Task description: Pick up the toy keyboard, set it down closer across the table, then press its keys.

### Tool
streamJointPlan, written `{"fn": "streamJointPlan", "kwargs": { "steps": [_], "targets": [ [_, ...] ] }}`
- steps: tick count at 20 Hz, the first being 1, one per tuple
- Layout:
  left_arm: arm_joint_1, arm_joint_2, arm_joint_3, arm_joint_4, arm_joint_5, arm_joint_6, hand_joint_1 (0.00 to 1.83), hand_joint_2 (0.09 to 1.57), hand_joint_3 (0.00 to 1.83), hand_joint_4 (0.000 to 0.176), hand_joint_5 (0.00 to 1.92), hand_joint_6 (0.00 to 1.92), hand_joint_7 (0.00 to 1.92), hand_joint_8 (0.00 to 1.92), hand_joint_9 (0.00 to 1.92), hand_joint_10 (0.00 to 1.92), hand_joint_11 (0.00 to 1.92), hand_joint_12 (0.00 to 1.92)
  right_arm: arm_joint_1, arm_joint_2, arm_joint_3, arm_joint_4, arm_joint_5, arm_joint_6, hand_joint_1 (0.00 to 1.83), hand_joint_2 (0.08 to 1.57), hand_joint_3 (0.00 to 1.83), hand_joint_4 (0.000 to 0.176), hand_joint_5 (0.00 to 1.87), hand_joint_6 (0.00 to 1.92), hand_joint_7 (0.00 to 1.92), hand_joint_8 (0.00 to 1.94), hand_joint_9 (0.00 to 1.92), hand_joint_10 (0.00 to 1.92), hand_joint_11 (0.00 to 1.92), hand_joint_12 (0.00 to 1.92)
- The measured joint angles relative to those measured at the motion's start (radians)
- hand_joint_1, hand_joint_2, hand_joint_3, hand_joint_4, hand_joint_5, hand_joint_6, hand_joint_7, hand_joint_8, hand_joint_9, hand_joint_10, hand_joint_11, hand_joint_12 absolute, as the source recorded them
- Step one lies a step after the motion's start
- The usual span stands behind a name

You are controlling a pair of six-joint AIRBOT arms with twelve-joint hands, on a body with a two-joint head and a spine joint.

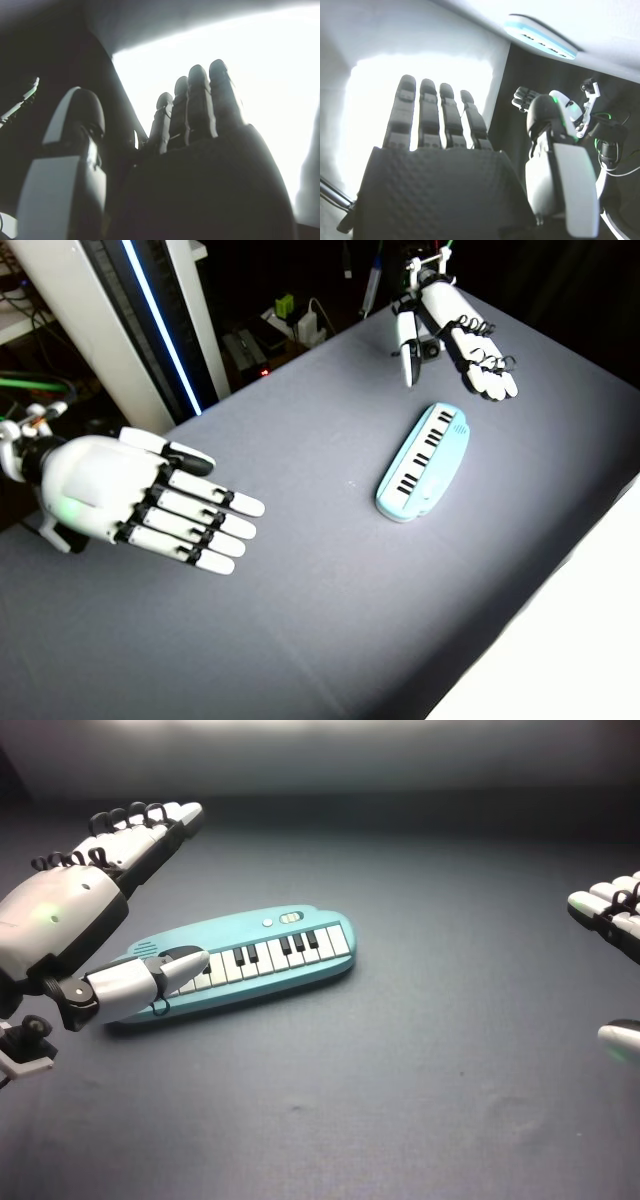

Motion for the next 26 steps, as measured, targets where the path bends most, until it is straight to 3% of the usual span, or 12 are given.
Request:
{"fn": "streamJointPlan", "kwargs": {
  "steps": [1,2,6,9,11,13,17,19,23,26],
  "targets": [
    [0.0,0.0,0.0,-0.001,0.0,0.0,0.78,1.23,0.01,0.017,0.0,0.0,0.0,0.0,0.0,0.0,0.0,0.0,0.0,0.0,0.0,0.001,0.0,0.0,0.35,1.37,0.01,0.0,0.0,0.0,0.0,0.0,0.0,0.0,0.0,0.0],
    [0.0,0.0,0.0,-0.002,0.0,0.0,0.8,1.23,0.01,0.008,0.0,0.0,0.0,0.0,0.0,0.0,0.0,0.0,0.0,0.0,0.0,0.0,0.0,0.0,0.35,1.37,0.01,0.0,0.0,0.0,0.0,0.0,0.0,0.0,0.0,0.0],
    [-0.002,0.0,0.011,0.007,0.034,0.0,0.87,1.15,0.0,0.023,0.0,0.0,0.0,0.0,0.0,0.0,0.0,0.0,0.0,0.0,0.0,0.0,0.0,0.0,0.36,1.37,0.01,0.0,0.0,0.0,0.0,0.0,0.0,0.0,0.0,0.0],
    [-0.039,0.0,0.038,0.006,0.146,0.04,0.77,1.02,0.0,0.067,0.0,0.0,0.0,0.0,0.0,0.0,0.0,0.0,0.0,0.0,0.0,0.0,0.0,0.0,0.35,1.37,0.0,0.0,0.0,0.0,0.0,0.0,0.0,0.0,0.0,0.0],
    [-0.074,-0.01,0.068,0.009,0.225,0.068,0.77,0.98,0.0,0.063,0.0,0.0,0.0,0.0,0.0,0.0,0.0,0.0,0.0,0.0,0.0,0.0,0.0,0.0,0.4,1.36,0.0,0.0,0.0,0.0,0.0,0.0,0.0,0.0,0.0,0.0],
    [-0.116,-0.037,0.109,0.011,0.314,0.08,0.79,0.97,0.0,0.078,0.0,0.0,0.0,0.0,0.0,0.0,0.0,0.0,0.0,0.0,0.0,0.001,0.0,0.0,0.4,1.36,0.0,0.0,0.0,0.0,0.0,0.0,0.0,0.0,0.0,0.0],
    [-0.177,-0.095,0.182,0.042,0.474,0.085,0.8,0.96,0.0,0.084,0.0,0.0,0.0,0.0,0.0,0.0,0.0,0.0,-0.005,0.0,0.0,0.005,0.002,0.0,0.37,1.37,0.0,0.0,0.0,0.0,0.0,0.0,0.0,0.0,0.0,0.0],
    [-0.199,-0.122,0.212,0.049,0.546,0.101,0.78,0.92,0.0,0.1,0.0,0.0,0.0,0.0,0.0,0.0,0.0,0.0,-0.006,0.0,0.0,0.006,-0.001,0.0,0.38,1.37,0.0,0.0,0.0,0.0,0.0,0.0,0.0,0.0,0.0,0.0],
    [-0.23,-0.171,0.266,0.018,0.653,0.159,0.79,0.92,0.0,0.072,0.0,0.0,0.0,0.0,0.0,0.0,0.0,0.0,-0.011,-0.001,0.0,0.008,-0.002,0.001,0.42,1.36,0.0,0.0,0.0,0.0,0.0,0.0,0.0,0.0,0.0,0.0],
    [-0.238,-0.199,0.3,-0.006,0.707,0.17,0.76,0.94,0.0,0.104,0.0,0.0,0.0,0.0,0.0,0.0,0.0,0.0,-0.013,-0.001,0.0,0.012,-0.002,0.002,0.38,1.37,0.0,0.0,0.0,0.0,0.0,0.0,0.0,0.0,0.0,0.0]
  ]
}}
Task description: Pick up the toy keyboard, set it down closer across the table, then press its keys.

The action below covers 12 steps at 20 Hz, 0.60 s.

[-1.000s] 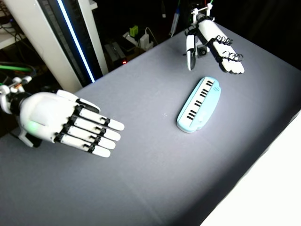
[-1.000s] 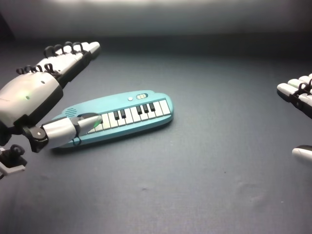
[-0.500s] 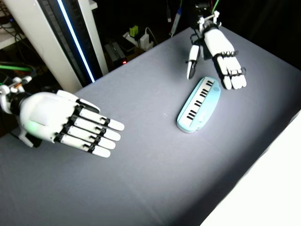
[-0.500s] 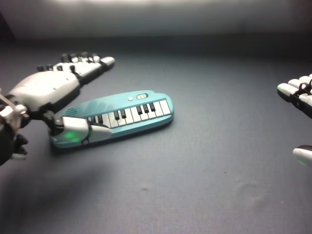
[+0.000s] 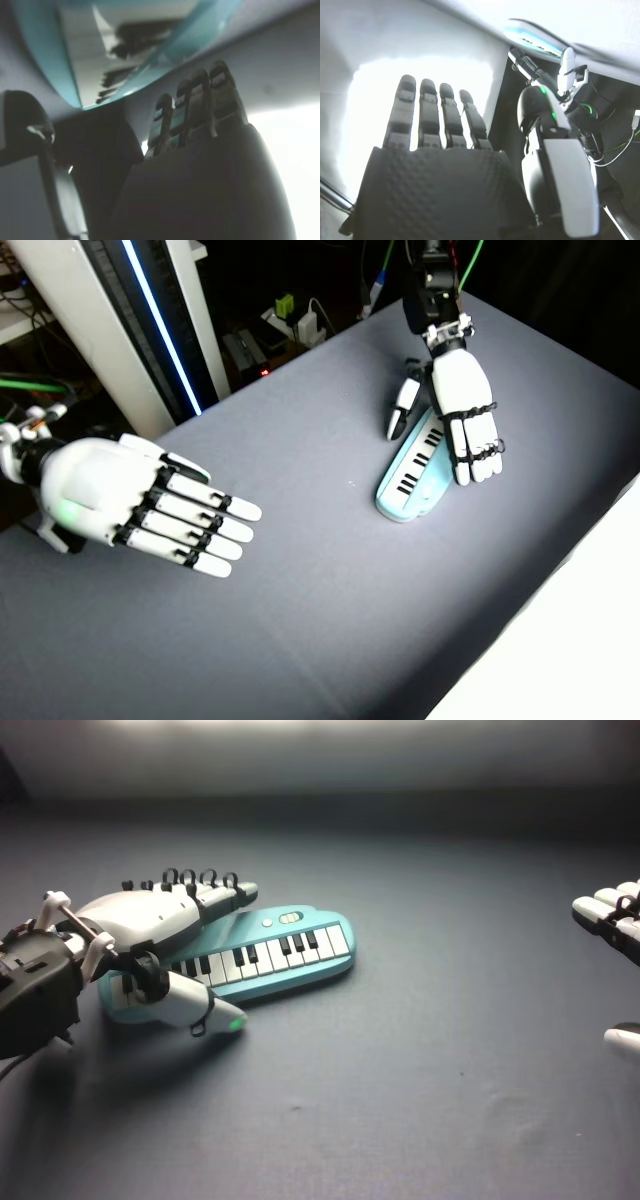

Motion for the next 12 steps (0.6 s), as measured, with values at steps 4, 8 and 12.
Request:
{"fn": "streamJointPlan", "kwargs": {
  "steps": [4,8,12],
  "targets": [
    [-0.004,-0.011,0.015,-0.01,0.016,-0.008,1.02,1.05,0.0,0.076,0.0,0.0,0.06,0.01,0.18,0.07,0.0,1.16,-0.005,0.0,0.0,0.003,-0.002,0.001,0.39,1.38,0.0,0.0,0.0,0.0,0.0,0.0,0.0,0.0,0.0,0.0],
    [-0.014,-0.016,0.019,-0.01,-0.009,-0.007,1.34,1.13,0.0,0.0,0.41,0.06,0.59,0.11,0.57,1.1,0.56,1.62,-0.005,0.0,0.0,0.001,-0.002,0.003,0.38,1.37,0.0,0.0,0.0,0.0,0.0,0.0,0.0,0.0,0.0,0.0],
    [-0.014,-0.019,0.024,-0.008,-0.017,-0.004,1.6,1.17,0.0,0.0,0.52,0.25,0.49,0.44,0.69,1.48,0.6,1.76,-0.005,0.0,0.0,0.003,-0.002,0.006,0.37,1.37,0.0,0.0,0.0,0.0,0.0,0.0,0.0,0.0,0.0,0.0]
  ]
}}
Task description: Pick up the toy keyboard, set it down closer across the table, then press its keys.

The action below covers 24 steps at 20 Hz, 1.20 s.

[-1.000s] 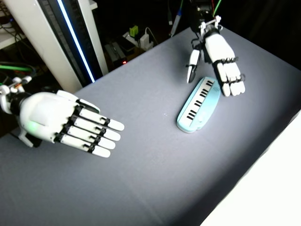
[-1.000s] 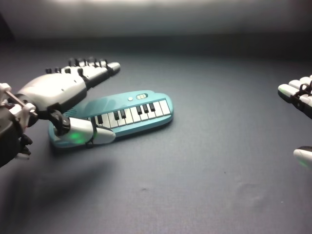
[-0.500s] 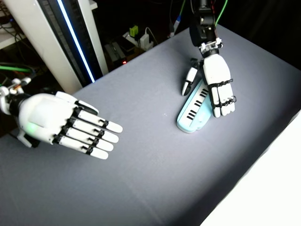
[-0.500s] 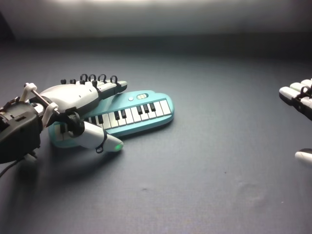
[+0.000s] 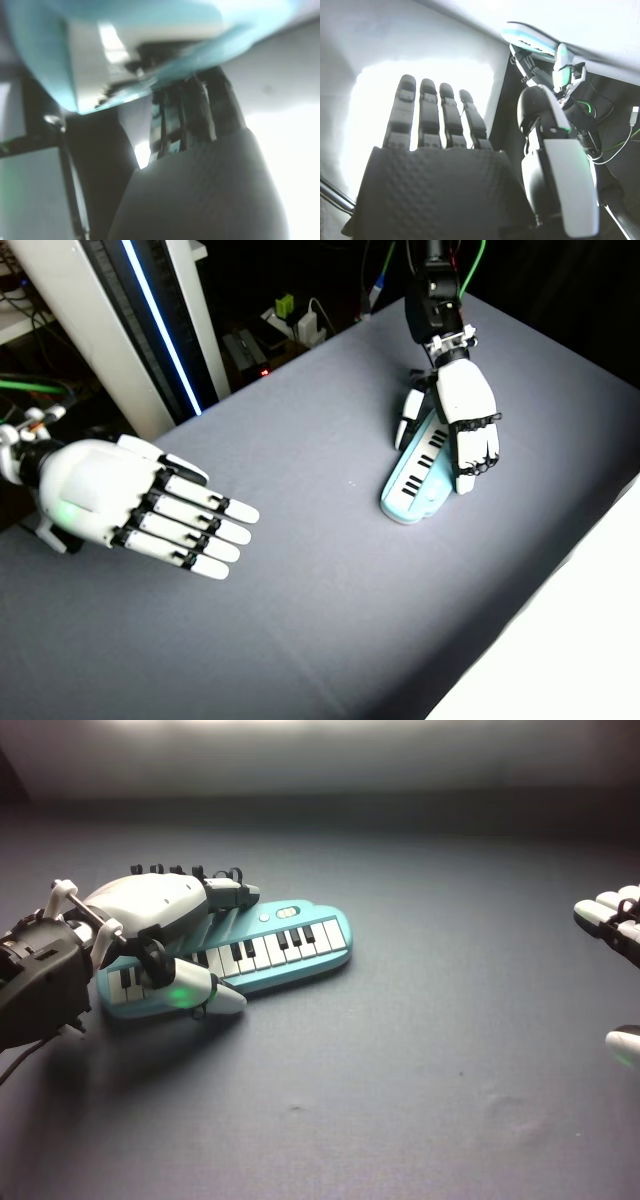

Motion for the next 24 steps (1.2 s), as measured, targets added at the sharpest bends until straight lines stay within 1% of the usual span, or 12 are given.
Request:
{"fn": "streamJointPlan", "kwargs": {
  "steps": [3,7,8,10,11,13,15,16,18,20,22,24],
  "targets": [
    [0.0,0.002,-0.011,0.001,-0.012,0.0,1.6,1.17,0.0,0.0,0.43,0.49,0.43,0.48,0.69,1.48,0.6,1.75,0.0,0.0,0.0,0.0,0.0,0.001,0.38,1.37,0.0,0.0,0.0,0.0,0.0,0.0,0.0,0.0,0.0,0.0],
    [0.0,0.052,-0.088,0.075,-0.026,-0.001,1.41,1.12,0.0,0.0,0.29,0.89,0.29,1.19,0.33,1.41,0.35,1.73,0.0,0.0,-0.002,0.005,0.021,0.015,0.34,1.38,0.0,0.003,0.0,0.0,0.0,0.0,0.0,0.0,0.0,0.0],
    [-0.004,0.065,-0.12,0.124,-0.029,0.003,1.32,1.11,0.0,0.0,0.21,1.02,0.18,1.39,0.26,1.6,0.28,1.85,0.0,0.006,-0.009,0.008,0.036,0.02,0.33,1.37,0.0,0.017,0.0,0.0,0.0,0.0,0.0,0.0,0.0,0.0],
    [-0.016,0.074,-0.143,0.168,-0.038,-0.002,1.32,1.1,0.0,0.0,0.21,1.05,0.17,1.53,0.32,1.76,0.28,1.91,0.0,0.009,-0.014,0.005,0.051,0.021,0.32,1.38,0.0,0.015,0.0,0.0,0.0,0.0,0.0,0.0,0.0,0.0],
    [-0.029,0.074,-0.152,0.21,-0.06,-0.018,1.12,1.14,0.01,0.0,0.17,1.1,0.14,1.5,0.29,1.78,0.34,1.92,-0.005,0.013,-0.02,0.005,0.068,0.024,0.32,1.39,0.0,0.01,0.0,0.0,0.0,0.0,0.0,0.0,0.0,0.0],
    [-0.053,0.062,-0.151,0.292,-0.106,-0.093,1.22,1.15,0.0,0.0,0.17,1.16,0.13,1.59,0.25,1.88,0.42,1.92,-0.018,0.022,-0.024,-0.002,0.096,0.027,0.29,1.39,0.0,0.028,0.0,0.0,0.0,0.0,0.0,0.0,0.0,0.0],
    [-0.083,0.023,-0.134,0.363,-0.109,-0.144,1.34,1.09,0.0,0.0,0.17,1.09,0.1,1.56,0.28,1.81,0.42,1.92,-0.019,0.038,-0.034,0.007,0.12,0.029,0.23,1.4,0.01,0.018,0.0,0.0,0.0,0.0,0.0,0.0,0.0,0.0],
    [-0.101,-0.006,-0.118,0.403,-0.097,-0.164,1.28,1.11,0.0,0.0,0.16,1.06,0.15,1.25,0.25,1.45,0.31,1.72,-0.019,0.043,-0.037,0.0,0.137,0.03,0.14,1.41,0.01,0.025,0.0,0.0,0.0,0.0,0.0,0.0,0.0,0.0],
    [-0.136,-0.076,-0.08,0.469,-0.064,-0.214,1.29,1.11,0.0,0.0,0.18,1.02,0.22,1.07,0.28,1.37,0.32,1.7,-0.019,0.044,-0.041,-0.02,0.165,0.041,0.1,1.43,0.01,0.021,0.0,0.0,0.0,0.0,0.0,0.0,0.0,0.0],
    [-0.166,-0.146,-0.04,0.516,-0.031,-0.256,1.33,1.14,0.0,0.0,0.36,0.75,0.33,0.96,0.42,1.34,0.45,1.66,-0.019,0.044,-0.041,-0.048,0.167,0.051,0.0,1.4,0.0,0.058,0.0,0.0,0.0,0.0,0.0,0.0,0.0,0.0],
    [-0.187,-0.206,-0.008,0.558,0.001,-0.286,1.26,1.09,0.0,0.0,0.45,0.45,0.4,0.7,0.43,1.14,0.43,1.57,-0.019,0.045,-0.041,-0.056,0.175,0.053,0.0,1.39,0.0,0.07,0.0,0.0,0.0,0.0,0.0,0.0,0.0,0.0],
    [-0.206,-0.253,0.024,0.579,0.046,-0.288,1.26,1.11,0.0,0.0,0.48,0.4,0.4,0.63,0.36,1.2,0.42,1.58,-0.018,0.045,-0.041,-0.064,0.187,0.055,0.0,1.38,0.0,0.064,0.0,0.0,0.0,0.0,0.0,0.0,0.0,0.0]
  ]
}}
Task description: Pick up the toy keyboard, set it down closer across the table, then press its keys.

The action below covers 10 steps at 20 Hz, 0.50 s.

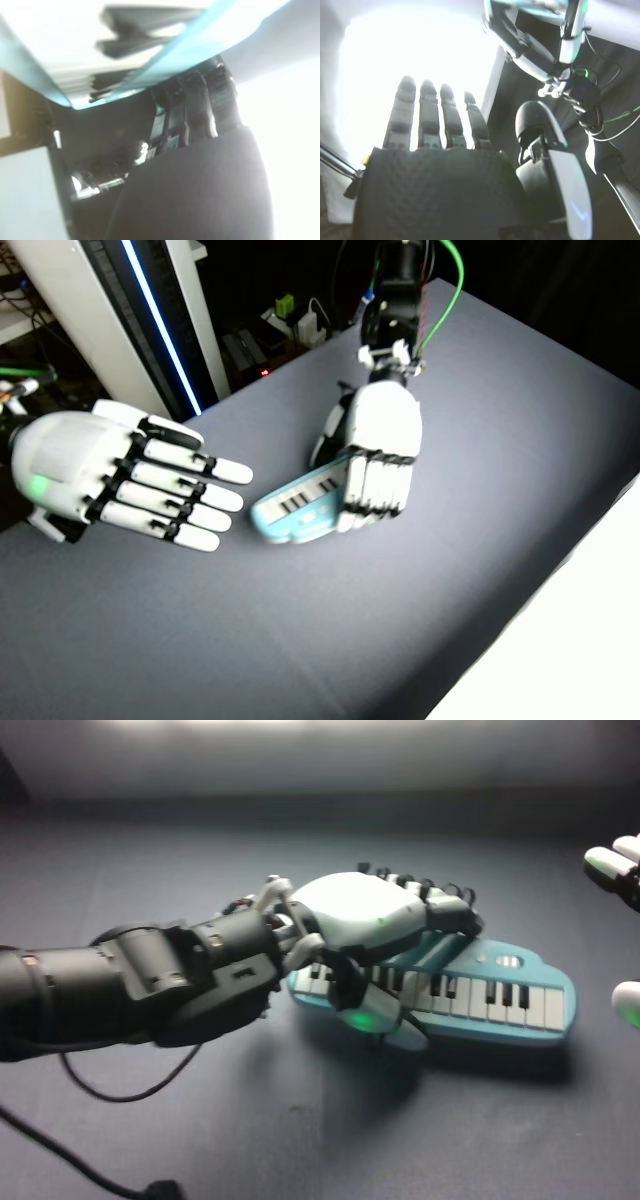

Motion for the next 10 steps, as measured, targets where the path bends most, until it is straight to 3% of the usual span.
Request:
{"fn": "streamJointPlan", "kwargs": {
  "steps": [2,3,4,5,7,8,9,10],
  "targets": [
    [-0.011,-0.041,0.037,-0.001,0.038,-0.007,1.2,1.11,0.0,0.0,0.4,0.54,0.26,0.9,0.28,1.34,0.37,1.63,0.001,0.0,0.0,-0.019,0.007,0.006,0.0,1.38,0.0,0.072,0.0,0.0,0.0,0.0,0.0,0.0,0.0,0.0],
    [-0.013,-0.055,0.049,-0.002,0.048,-0.014,1.19,1.11,0.0,0.0,0.34,0.65,0.24,0.94,0.26,1.36,0.34,1.64,0.001,0.0,0.0,-0.02,0.007,0.006,0.0,1.38,0.0,0.074,0.0,0.0,0.0,0.0,0.0,0.0,0.0,0.0],
    [-0.014,-0.072,0.059,-0.006,0.062,-0.02,1.07,1.18,0.01,0.0,0.21,0.36,0.15,0.43,0.14,0.85,0.07,1.46,0.001,0.0,0.0,-0.015,0.006,0.006,0.0,1.39,0.0,0.069,0.0,0.0,0.0,0.0,0.0,0.0,0.0,0.0],
    [-0.016,-0.083,0.064,0.001,0.072,-0.024,1.04,1.2,0.0,0.003,0.23,0.2,0.2,0.17,0.18,0.57,0.01,1.39,0.001,0.0,0.0,-0.013,0.006,0.008,0.0,1.39,0.0,0.068,0.0,0.0,0.0,0.0,0.0,0.0,0.0,0.0],
    [-0.019,-0.102,0.069,0.003,0.089,-0.024,1.0,1.13,0.0,0.041,0.11,0.01,0.08,0.01,0.13,0.15,0.0,1.16,0.001,0.0,0.0,-0.021,0.006,0.014,0.0,1.4,0.0,0.066,0.0,0.0,0.0,0.0,0.0,0.0,0.0,0.0],
    [-0.021,-0.102,0.069,0.006,0.092,-0.024,0.85,1.11,0.0,0.073,0.02,0.0,0.01,0.0,0.02,0.03,0.0,0.86,0.001,0.0,0.0,-0.024,0.006,0.015,0.0,1.4,0.0,0.068,0.0,0.0,0.0,0.0,0.0,0.0,0.0,0.0],
    [-0.023,-0.101,0.069,0.008,0.09,-0.023,0.68,1.13,0.0,0.095,0.0,0.0,0.0,0.0,0.0,0.0,0.0,0.43,0.001,0.0,0.0,-0.022,0.006,0.016,0.0,1.41,0.0,0.071,0.0,0.0,0.0,0.0,0.0,0.0,0.0,0.0],
    [-0.028,-0.091,0.063,0.005,0.088,-0.024,0.53,1.13,0.0,0.135,0.0,0.0,0.0,0.0,0.0,0.0,0.0,0.09,0.001,0.0,0.0,-0.02,0.007,0.017,0.02,1.41,0.0,0.061,0.0,0.0,0.0,0.0,0.0,0.0,0.0,0.0]
  ]
}}
